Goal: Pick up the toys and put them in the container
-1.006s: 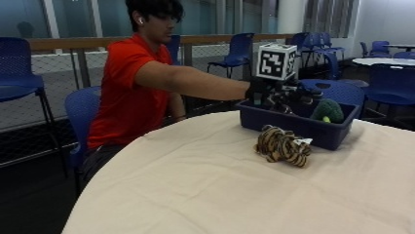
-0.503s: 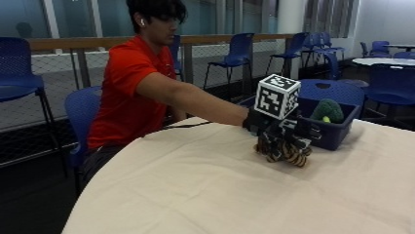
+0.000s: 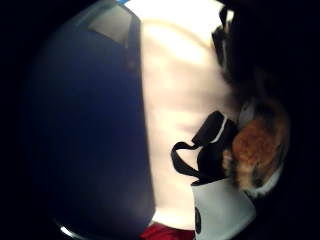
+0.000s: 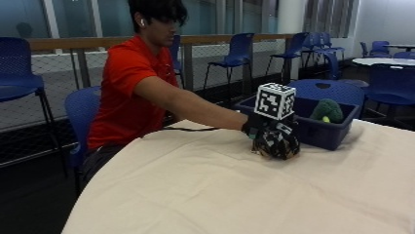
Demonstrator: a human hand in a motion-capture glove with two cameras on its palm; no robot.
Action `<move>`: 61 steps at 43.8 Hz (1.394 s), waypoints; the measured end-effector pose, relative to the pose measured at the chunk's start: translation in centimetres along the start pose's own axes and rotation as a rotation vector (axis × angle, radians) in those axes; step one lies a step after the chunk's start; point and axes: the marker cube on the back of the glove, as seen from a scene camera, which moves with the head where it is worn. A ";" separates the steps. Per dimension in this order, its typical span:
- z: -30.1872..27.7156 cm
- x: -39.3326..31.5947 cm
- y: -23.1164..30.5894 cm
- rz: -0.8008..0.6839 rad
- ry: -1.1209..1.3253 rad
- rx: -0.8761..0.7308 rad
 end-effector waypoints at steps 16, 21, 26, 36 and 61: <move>-6.9 4.4 2.0 0.066 -0.083 0.048; -10.6 3.9 2.8 0.042 -0.065 0.097; -15.1 1.3 3.7 -0.013 -0.061 0.151; -21.0 -8.0 5.4 -0.190 -0.051 0.230; -18.8 -15.9 6.9 -0.358 0.002 0.104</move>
